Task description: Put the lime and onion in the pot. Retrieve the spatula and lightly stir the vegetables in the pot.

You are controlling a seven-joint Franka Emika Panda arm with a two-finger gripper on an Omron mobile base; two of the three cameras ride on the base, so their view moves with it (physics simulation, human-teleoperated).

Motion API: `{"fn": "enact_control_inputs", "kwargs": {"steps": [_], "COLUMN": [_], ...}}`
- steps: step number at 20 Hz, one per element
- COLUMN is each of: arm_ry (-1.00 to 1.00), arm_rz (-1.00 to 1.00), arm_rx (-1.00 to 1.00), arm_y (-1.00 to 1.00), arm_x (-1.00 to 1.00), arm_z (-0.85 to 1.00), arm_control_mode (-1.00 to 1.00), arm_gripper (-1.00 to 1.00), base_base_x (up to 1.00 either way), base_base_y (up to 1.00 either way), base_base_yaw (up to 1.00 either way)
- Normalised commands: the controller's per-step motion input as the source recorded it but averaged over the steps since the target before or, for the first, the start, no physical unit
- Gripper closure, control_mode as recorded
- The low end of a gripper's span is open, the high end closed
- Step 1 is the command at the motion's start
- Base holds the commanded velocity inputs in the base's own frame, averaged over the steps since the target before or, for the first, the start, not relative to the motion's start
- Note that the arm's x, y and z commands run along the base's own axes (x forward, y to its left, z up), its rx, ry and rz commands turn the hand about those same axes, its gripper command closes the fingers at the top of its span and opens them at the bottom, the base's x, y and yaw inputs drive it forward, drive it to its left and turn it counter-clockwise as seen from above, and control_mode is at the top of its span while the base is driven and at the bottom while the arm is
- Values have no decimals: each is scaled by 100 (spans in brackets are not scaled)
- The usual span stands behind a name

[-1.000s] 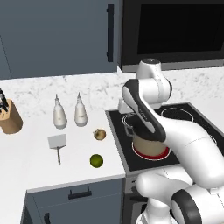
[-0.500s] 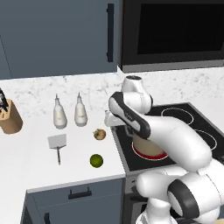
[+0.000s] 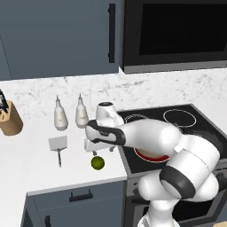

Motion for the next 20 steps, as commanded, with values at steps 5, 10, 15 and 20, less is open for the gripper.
{"fn": "enact_control_inputs", "kwargs": {"steps": [5,10,15,20], "arm_ry": [2,-1,-5,0], "arm_rz": [0,0,-2,-6], "arm_rx": [0,0,0,0], "arm_y": [35,0,0,0], "arm_x": [11,-6,-61,-47], "arm_z": [-69,-36,-2,-11], "arm_control_mode": [-100,-100,-100,-100], "arm_gripper": [-100,-100,-100,-100], "base_base_x": [0,0,0,0], "base_base_y": [0,0,0,0], "base_base_yaw": [0,0,0,0]}}
